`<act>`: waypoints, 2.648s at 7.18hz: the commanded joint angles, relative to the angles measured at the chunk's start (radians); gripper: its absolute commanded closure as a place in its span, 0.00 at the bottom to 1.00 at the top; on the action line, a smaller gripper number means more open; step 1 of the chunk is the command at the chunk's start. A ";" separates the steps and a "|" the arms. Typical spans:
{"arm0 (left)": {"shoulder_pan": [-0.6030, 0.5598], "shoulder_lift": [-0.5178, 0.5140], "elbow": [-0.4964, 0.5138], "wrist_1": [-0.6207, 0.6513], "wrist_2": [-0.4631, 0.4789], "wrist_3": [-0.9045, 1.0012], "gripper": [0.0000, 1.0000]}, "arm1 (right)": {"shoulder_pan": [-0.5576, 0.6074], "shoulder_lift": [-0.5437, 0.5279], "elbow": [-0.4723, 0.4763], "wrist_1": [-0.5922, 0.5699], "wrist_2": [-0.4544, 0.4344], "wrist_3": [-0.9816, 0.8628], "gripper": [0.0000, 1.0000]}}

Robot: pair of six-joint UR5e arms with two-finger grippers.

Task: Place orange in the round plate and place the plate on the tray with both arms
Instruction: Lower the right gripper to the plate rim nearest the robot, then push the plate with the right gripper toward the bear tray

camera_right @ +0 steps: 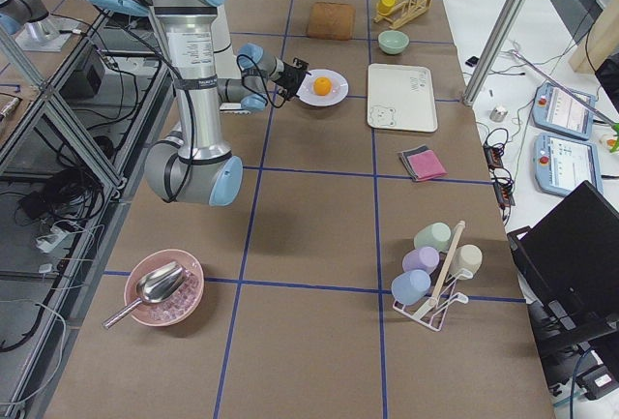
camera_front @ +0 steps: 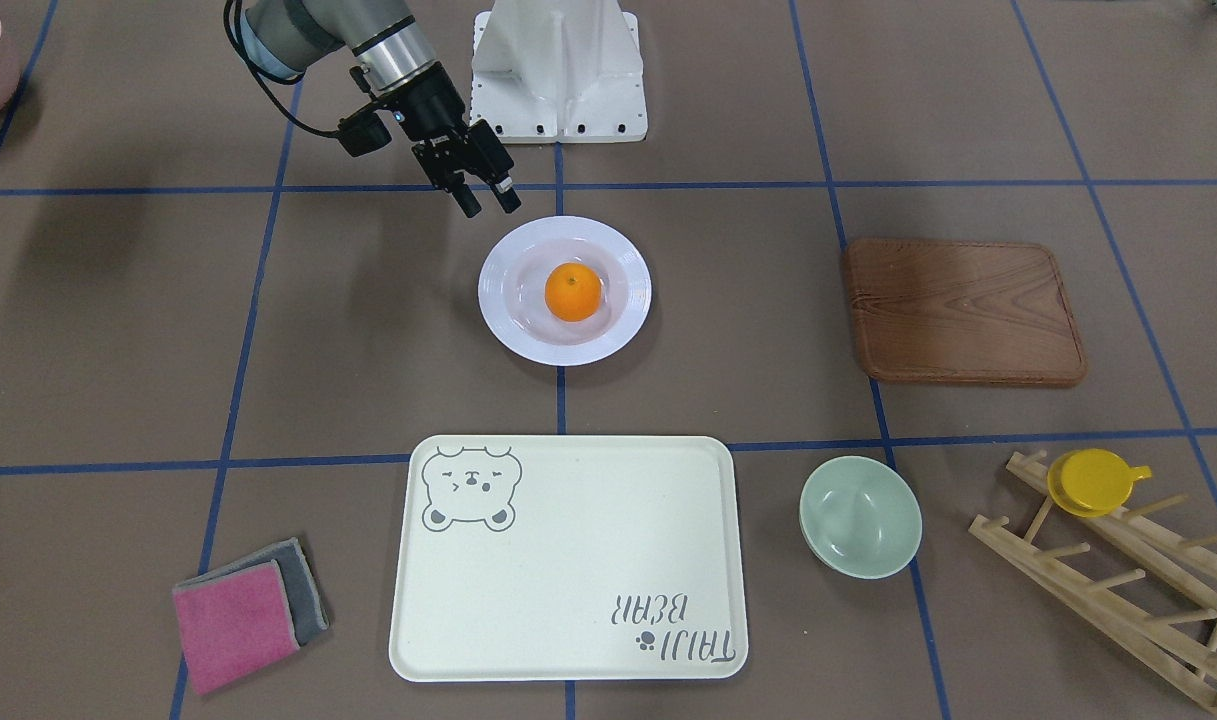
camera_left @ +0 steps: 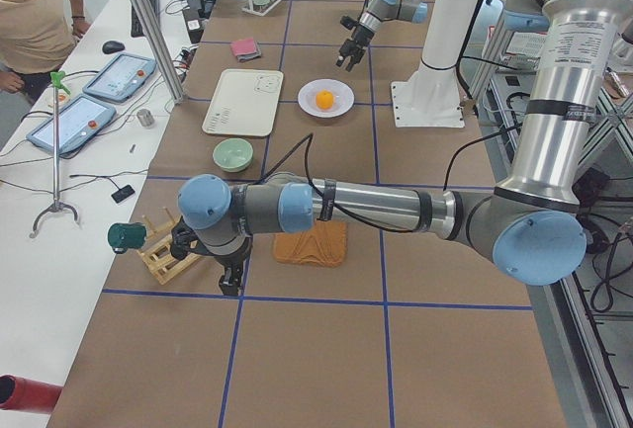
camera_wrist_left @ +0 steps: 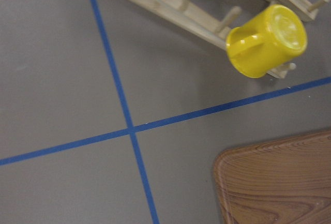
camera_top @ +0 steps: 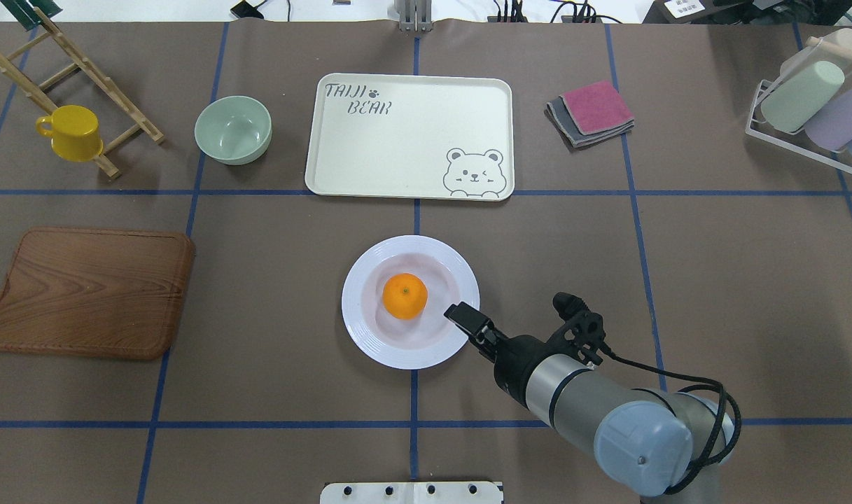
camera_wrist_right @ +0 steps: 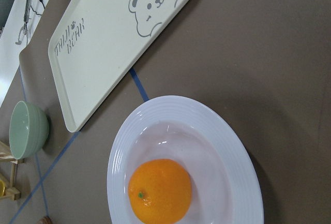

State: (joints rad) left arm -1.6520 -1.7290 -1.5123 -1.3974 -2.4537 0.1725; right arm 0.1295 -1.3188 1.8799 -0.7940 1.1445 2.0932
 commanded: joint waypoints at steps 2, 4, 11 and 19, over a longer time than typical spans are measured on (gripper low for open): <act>-0.009 0.041 -0.026 0.000 -0.010 -0.004 0.00 | -0.019 0.021 -0.107 0.029 -0.035 0.031 0.07; -0.009 0.068 -0.057 0.000 -0.010 -0.004 0.00 | 0.018 0.078 -0.154 0.025 -0.029 0.044 0.18; -0.009 0.069 -0.058 0.000 -0.011 -0.005 0.00 | 0.067 0.145 -0.216 0.033 -0.009 0.044 1.00; -0.006 0.183 -0.212 -0.025 0.097 -0.004 0.00 | 0.258 0.177 -0.155 0.114 -0.017 0.047 1.00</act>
State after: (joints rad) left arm -1.6603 -1.5542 -1.7111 -1.4137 -2.3811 0.1683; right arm 0.3363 -1.1634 1.7530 -0.6871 1.1224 2.1405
